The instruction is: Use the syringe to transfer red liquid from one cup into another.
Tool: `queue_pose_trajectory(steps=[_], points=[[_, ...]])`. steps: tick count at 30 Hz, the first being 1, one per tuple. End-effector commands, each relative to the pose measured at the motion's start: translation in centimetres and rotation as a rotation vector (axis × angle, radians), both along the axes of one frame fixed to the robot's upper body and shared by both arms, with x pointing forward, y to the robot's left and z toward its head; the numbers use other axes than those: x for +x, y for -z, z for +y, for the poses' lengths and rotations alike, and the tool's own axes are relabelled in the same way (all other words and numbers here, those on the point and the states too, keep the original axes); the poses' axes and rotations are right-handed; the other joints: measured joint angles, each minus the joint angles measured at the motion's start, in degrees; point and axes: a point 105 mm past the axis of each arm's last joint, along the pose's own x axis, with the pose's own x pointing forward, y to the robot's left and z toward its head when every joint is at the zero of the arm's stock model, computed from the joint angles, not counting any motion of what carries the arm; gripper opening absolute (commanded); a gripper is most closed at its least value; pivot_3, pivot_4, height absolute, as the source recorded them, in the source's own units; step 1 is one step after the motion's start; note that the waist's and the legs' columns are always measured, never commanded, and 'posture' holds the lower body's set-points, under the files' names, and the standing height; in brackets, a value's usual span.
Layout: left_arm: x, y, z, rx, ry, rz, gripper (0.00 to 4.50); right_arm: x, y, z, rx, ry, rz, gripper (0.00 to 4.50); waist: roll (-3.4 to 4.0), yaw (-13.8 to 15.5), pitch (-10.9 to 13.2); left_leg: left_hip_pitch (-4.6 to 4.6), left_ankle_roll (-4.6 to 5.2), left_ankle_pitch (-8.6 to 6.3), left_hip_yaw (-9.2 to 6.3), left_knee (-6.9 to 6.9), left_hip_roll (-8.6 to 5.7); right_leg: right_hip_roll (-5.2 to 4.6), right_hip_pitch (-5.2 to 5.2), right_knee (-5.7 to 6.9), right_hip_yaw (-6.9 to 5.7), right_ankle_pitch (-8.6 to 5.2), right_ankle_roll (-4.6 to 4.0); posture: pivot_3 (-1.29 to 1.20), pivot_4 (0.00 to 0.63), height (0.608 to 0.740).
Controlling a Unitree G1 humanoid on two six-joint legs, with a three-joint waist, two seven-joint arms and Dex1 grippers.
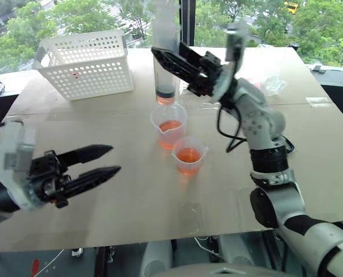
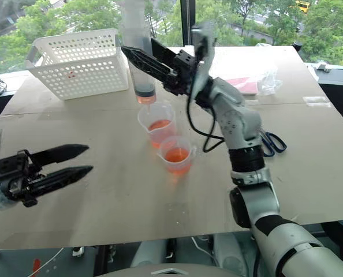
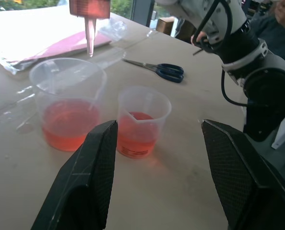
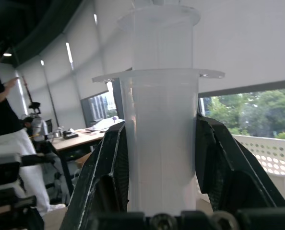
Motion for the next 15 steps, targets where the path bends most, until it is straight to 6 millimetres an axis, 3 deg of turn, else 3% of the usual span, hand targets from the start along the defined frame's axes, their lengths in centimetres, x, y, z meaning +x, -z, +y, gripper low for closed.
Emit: queue_pose_trajectory(steps=[1,5,10,15], points=[[-0.4,-0.6,-1.4,-0.018,0.058,-0.048,2.8,-2.8,-0.5,-1.6,0.006,-0.087,-0.047,1.45,0.01,0.09,0.01,0.01,0.0,0.0,0.01,0.0,0.0,0.0,0.01,-0.01,0.01,0.0,0.0,0.0,0.15,0.74],[-0.4,-0.4,-2.0,-0.002,0.097,-0.045,2.8,-4.2,1.5,-2.7,-0.053,-0.097,-0.029,1.45,0.03,0.04,0.01,0.05,0.0,0.0,0.07,0.0,-0.1,0.08,0.02,0.03,0.01,-0.11,-0.19,0.0,0.15,0.74],[0.2,-0.6,-2.6,0.001,0.132,-0.048,2.8,-3.3,6.3,-2.1,-0.156,-0.005,0.002,1.45,0.05,-0.2,0.01,0.13,0.01,0.0,0.37,0.0,-0.07,0.17,0.03,0.06,0.07,-0.16,-0.25,0.0,0.15,0.74],[1.2,-1.8,-2.9,0.007,0.145,-0.07,2.8,-2.0,7.7,-1.6,-0.16,0.065,-0.008,1.45,0.05,-0.15,0.01,0.12,0.01,0.01,0.48,0.04,-0.05,0.19,0.01,0.06,0.16,-0.16,-0.23,0.0,0.15,0.74]])
